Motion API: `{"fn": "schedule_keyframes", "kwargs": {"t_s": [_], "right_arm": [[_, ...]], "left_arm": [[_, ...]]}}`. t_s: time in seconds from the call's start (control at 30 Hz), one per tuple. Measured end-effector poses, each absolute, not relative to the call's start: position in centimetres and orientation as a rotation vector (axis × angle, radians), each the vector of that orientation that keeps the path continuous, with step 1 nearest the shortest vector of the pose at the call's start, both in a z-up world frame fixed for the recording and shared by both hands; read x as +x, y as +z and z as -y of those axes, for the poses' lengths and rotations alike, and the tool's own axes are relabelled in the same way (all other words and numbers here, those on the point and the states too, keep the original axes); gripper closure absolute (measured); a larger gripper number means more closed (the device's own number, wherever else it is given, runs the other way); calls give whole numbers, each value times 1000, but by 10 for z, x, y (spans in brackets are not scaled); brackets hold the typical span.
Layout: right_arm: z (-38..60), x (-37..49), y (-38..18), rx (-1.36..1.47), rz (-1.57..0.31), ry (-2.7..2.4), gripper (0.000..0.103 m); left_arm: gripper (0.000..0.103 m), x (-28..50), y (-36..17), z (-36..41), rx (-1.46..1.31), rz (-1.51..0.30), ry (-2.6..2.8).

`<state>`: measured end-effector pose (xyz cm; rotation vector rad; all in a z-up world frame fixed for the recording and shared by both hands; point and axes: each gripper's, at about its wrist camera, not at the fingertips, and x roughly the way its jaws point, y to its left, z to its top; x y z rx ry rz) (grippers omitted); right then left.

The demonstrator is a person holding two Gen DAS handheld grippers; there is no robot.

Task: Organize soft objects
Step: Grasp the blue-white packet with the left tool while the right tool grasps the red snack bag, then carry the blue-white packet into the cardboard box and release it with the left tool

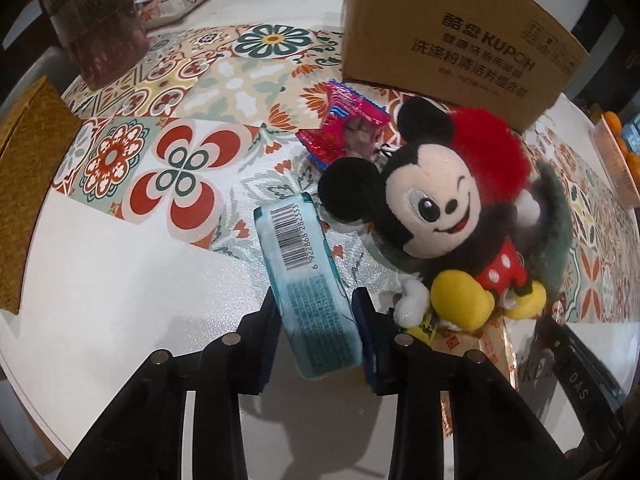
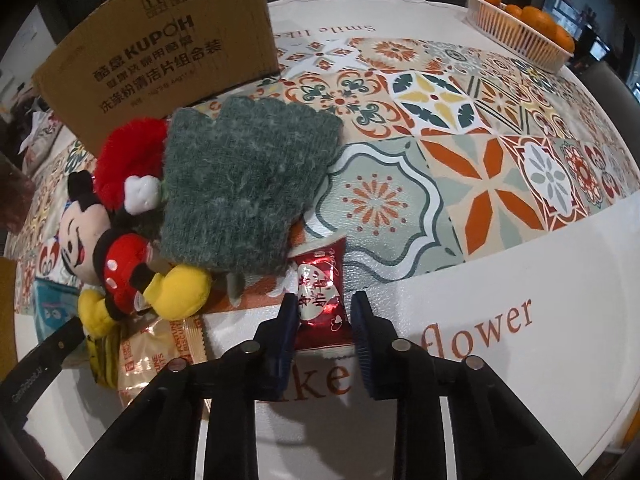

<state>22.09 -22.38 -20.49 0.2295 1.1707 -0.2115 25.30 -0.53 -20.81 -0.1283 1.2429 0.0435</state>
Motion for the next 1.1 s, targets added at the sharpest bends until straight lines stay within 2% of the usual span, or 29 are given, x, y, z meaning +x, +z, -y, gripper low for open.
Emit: {"fn": "schedule_keyframes", "kwargs": {"t_s": [0.23,0.7,1.1], "right_arm": [[224,212,-193,240,-1135,-169,76],[223,188,-144,229,-1003,-109,79],[215,181,-79,219,-797,-47,79]], "left_arm": [[76,239,-202,8,-115,-1207,-29],[77,218,-157,14,-87,-1067,-120],[77,216,-93,17,-64,-894,-181]]}}
